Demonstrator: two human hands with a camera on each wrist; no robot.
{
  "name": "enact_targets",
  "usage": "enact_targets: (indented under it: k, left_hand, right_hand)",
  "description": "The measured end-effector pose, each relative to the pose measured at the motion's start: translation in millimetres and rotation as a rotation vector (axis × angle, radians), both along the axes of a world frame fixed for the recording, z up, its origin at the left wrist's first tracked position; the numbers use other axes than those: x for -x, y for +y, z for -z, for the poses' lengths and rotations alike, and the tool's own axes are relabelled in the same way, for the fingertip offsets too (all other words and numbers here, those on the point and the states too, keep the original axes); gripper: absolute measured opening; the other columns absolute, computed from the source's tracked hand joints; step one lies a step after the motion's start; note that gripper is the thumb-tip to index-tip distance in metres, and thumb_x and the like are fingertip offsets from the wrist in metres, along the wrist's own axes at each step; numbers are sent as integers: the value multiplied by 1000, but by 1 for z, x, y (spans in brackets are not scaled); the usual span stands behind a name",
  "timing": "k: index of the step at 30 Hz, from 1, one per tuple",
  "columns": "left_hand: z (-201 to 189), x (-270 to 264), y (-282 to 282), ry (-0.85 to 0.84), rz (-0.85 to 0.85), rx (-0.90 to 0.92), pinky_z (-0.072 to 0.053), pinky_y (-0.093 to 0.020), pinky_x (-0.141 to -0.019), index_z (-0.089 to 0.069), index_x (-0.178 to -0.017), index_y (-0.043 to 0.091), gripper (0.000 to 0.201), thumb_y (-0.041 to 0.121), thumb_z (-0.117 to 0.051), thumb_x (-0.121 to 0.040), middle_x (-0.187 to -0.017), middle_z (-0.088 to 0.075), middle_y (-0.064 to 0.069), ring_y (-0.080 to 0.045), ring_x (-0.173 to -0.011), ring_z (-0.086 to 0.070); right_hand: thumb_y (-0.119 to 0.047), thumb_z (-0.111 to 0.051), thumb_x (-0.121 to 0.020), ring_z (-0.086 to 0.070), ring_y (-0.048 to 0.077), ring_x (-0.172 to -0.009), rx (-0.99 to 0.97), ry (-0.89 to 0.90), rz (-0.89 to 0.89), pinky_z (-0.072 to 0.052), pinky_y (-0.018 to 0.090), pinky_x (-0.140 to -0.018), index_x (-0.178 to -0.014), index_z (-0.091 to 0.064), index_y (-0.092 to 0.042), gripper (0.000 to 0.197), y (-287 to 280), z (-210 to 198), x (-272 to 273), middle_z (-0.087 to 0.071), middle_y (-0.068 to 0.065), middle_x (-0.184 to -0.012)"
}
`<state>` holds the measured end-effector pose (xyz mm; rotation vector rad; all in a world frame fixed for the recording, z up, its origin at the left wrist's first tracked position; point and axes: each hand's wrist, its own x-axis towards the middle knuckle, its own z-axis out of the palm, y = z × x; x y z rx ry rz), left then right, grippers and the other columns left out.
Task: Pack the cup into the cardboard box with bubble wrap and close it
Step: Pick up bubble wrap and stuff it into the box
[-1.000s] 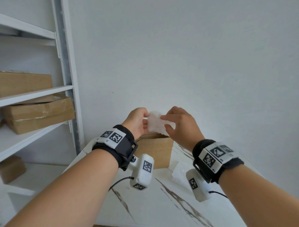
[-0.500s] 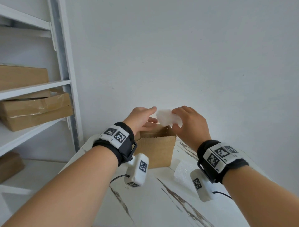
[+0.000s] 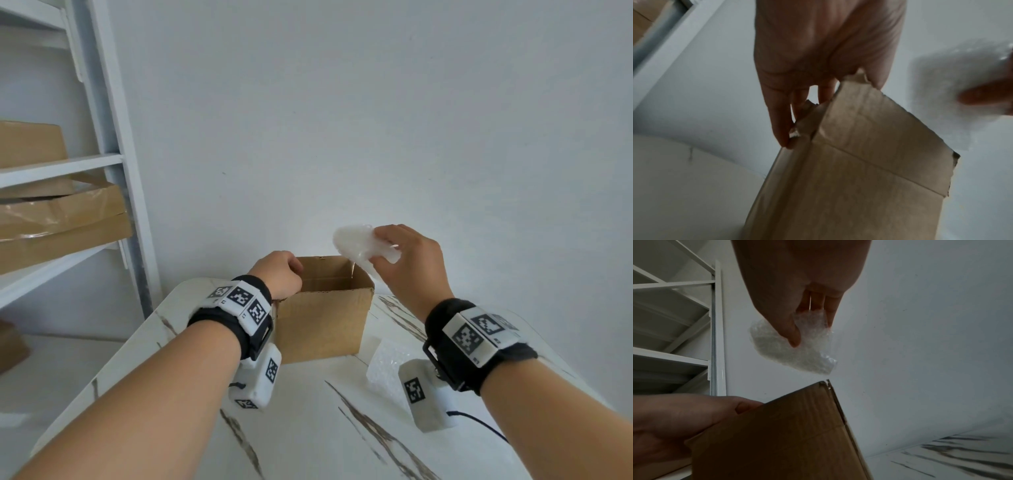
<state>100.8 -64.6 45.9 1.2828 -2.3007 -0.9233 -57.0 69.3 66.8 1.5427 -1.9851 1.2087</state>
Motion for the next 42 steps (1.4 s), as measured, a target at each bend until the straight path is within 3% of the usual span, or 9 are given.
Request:
enact_targets:
  k: [6, 12, 17, 22, 25, 27, 33, 38, 42]
  left_hand:
    - [9, -7, 23, -5, -9, 152, -50, -32, -85, -50, -127, 32, 60, 1, -50, -76, -134, -45, 1, -21, -112, -54]
    - [22, -25, 45, 107, 36, 267, -50, -36, -88, -45, -125, 39, 68, -5, -51, -74, -131, -44, 7, -18, -117, -49]
    - [25, -36, 46, 323, -16, 208, -54, -41, -80, -40, -115, 30, 59, -13, -47, -75, -110, -54, 4, -20, -94, -55]
    - [30, -37, 37, 379, -140, 181, -47, -27, -78, -43, -120, 18, 41, 8, -64, -86, -94, -58, 2, -19, -88, -58]
    - [31, -34, 33, 288, -135, 261, -41, -26, -72, -59, -90, 15, 4, 19, -59, -91, -84, -59, 1, -21, -83, -58]
    - [35, -33, 31, 274, -136, 320, -38, -27, -67, -55, -76, 13, 18, 19, -56, -93, -73, -55, 2, -23, -75, -54]
    - [41, -35, 25, 304, -118, 337, -35, -27, -62, -52, -70, 10, 23, 16, -53, -93, -61, -47, 4, -23, -67, -47]
    - [42, -33, 26, 342, -110, 329, -36, -27, -63, -46, -65, 14, 29, 18, -56, -93, -60, -45, 5, -20, -66, -45]
    - [44, -34, 24, 353, -106, 326, -36, -26, -62, -41, -60, 19, 36, 18, -58, -91, -60, -45, 4, -20, -65, -45]
  right_hand:
    - [-13, -67, -76, -64, 15, -97, -58, -207, -55, -51, 27, -88, -108, -70, -17, 32, 0, -3, -17, -71, -3, -105]
    - [-12, -66, -75, -64, 20, -100, -182, -88, -14, -51, 32, -91, -111, -70, -16, 36, 14, 4, -32, -72, -2, -106]
    - [-17, -64, -74, -64, 28, -84, -241, -58, 109, -54, 36, -77, -99, -67, -18, 24, 21, 17, -26, -72, 4, -89]
    - [-21, -66, -71, -57, 23, -65, -358, -184, 89, -43, 26, -54, -73, -58, -9, 14, 14, 17, -34, -62, 5, -67]
    - [-23, -71, -72, -47, 16, -56, -474, -313, 2, -37, 22, -49, -62, -51, -8, 27, 8, 12, -47, -50, 2, -60]
    - [-24, -72, -74, -49, 16, -55, -609, -329, -38, -40, 23, -51, -59, -45, -13, 33, 1, 12, -59, -51, 2, -60]
    - [-23, -63, -84, -70, 23, -71, -886, -220, 58, -59, 30, -70, -71, -51, -10, 22, -28, 15, -81, -66, 9, -75]
    - [-19, -59, -82, -59, 18, -47, -972, -215, 146, -48, 22, -48, -66, -54, -8, 20, -41, 21, -91, -62, 5, -58]
    - [-21, -54, -82, -65, 23, -66, -928, -155, 136, -58, 31, -70, -67, -54, -11, 18, -48, 26, -100, -66, 7, -73]
